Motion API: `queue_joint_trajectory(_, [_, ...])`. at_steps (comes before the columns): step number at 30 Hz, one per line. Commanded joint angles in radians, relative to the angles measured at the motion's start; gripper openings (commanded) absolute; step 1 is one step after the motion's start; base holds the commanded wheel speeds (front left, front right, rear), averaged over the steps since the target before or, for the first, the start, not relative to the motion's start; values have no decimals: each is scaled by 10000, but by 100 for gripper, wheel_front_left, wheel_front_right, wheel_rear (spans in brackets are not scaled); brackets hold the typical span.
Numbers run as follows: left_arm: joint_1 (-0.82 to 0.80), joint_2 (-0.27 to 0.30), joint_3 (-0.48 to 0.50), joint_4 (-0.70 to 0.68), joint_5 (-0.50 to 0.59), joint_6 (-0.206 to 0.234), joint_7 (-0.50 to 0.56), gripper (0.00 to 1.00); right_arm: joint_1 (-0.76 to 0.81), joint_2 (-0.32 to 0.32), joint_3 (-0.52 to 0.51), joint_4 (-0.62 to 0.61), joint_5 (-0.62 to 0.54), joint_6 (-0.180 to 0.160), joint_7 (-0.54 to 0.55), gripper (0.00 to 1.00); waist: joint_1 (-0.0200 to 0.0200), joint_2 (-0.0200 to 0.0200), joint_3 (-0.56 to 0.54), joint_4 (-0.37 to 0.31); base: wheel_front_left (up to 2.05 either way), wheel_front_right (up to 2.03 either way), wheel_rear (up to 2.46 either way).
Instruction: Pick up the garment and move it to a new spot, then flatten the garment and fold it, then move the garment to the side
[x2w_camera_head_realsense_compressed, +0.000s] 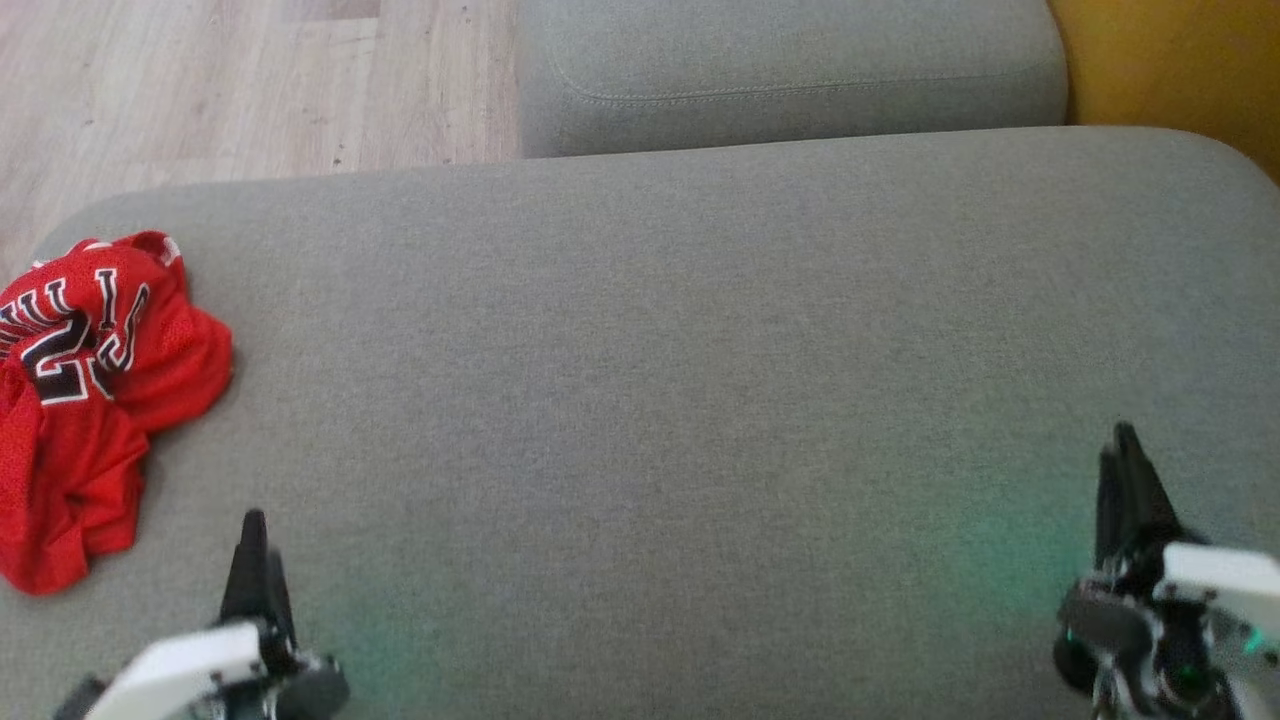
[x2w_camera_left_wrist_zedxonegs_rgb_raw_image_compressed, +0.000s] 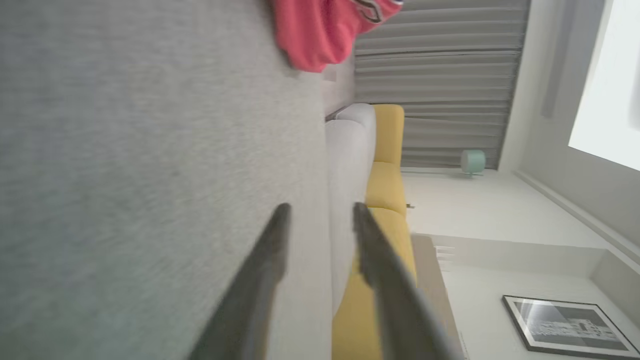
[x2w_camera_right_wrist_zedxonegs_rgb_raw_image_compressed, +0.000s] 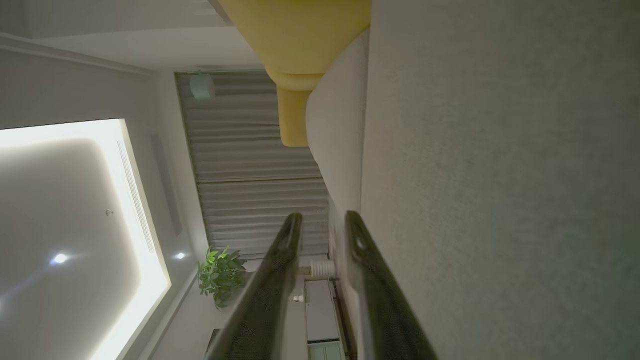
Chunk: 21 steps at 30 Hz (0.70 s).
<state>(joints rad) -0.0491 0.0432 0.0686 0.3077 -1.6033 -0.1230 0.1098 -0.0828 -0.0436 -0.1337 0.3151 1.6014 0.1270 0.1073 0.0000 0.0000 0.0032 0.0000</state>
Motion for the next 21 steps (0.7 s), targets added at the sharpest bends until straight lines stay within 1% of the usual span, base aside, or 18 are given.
queue_joint_trajectory(1, [81, -10, -8, 134, 2, 0, 0, 100, 69, 10, 4, 140, 0, 0, 0, 100, 0, 0, 1, 0, 0, 0, 0])
queue_joint_trajectory(3, [273, -30, -18, 392, 6, 0, -9, 100, 255, 27, 13, 403, -5, 0, -6, 100, 0, 0, 6, 0, 0, 0, 0])
queue_joint_trajectory(10, [176, 27, -42, 384, 321, -5, -219, 100, 126, -34, 243, 336, -195, 2, -204, 100, 0, 0, 28, -14, 0, 0, 0])
queue_joint_trajectory(15, [90, 39, 7, 346, 860, -8, -367, 100, -32, -99, 394, 364, -554, 4, -364, 100, 0, 0, 58, -30, 0, 0, 0])
queue_joint_trajectory(21, [-42, 74, -37, 316, 1693, -11, -546, 100, -240, -88, 434, 391, -1275, 5, -542, 100, 0, 0, 93, -34, 0, 0, 0])
